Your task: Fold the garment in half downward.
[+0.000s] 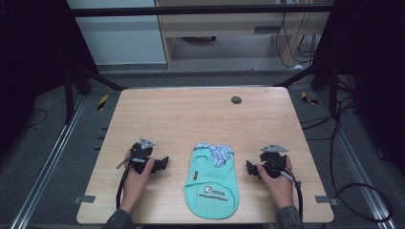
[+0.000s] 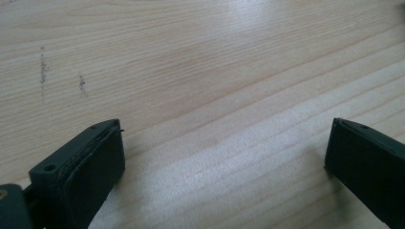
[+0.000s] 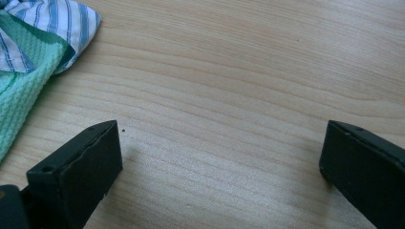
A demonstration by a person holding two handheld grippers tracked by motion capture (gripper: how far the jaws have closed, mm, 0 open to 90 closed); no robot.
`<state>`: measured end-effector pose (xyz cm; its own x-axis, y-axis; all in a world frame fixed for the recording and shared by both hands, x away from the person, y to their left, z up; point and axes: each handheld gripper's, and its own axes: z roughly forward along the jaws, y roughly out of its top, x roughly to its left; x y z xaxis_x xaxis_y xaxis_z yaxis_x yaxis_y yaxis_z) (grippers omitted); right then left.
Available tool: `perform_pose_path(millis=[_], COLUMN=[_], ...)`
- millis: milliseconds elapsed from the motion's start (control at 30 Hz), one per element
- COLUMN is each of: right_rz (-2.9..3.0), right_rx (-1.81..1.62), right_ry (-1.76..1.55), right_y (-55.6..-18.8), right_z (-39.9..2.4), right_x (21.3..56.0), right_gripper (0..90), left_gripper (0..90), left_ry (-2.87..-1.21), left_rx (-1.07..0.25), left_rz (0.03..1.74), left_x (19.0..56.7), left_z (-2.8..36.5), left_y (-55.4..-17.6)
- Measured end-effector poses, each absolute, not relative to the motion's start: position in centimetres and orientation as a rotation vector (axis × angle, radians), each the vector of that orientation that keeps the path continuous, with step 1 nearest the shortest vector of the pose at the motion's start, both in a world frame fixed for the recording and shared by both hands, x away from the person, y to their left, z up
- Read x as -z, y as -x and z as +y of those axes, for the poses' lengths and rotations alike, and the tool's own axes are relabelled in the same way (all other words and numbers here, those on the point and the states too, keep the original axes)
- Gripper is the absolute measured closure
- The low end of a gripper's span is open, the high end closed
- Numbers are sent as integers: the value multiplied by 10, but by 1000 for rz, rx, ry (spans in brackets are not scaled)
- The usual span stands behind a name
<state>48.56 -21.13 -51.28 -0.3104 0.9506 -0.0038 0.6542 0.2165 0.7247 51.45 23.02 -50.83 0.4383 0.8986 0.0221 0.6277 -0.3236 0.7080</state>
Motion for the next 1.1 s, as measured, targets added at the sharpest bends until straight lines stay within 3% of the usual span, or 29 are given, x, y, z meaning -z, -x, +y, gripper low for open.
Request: perform_pose_path(millis=[567,633,1100], right_rz=[2061,2060,2077], right_rx=[-883,-879,-946], right_ry=[-1469,-1462,-1313], right_y=[-483,-483,-475], right_z=[-210,-210,-187], right_x=[513,513,497], right_gripper=[8,18,296], left_gripper=[0,35,61], left_ry=[-2089,-2082,-2097], left_rx=[-534,-530,-521], left_rz=[1240,1227,1118], left_x=[507,505,493], left_z=[228,226,213], left_y=[-507,-505,-497])
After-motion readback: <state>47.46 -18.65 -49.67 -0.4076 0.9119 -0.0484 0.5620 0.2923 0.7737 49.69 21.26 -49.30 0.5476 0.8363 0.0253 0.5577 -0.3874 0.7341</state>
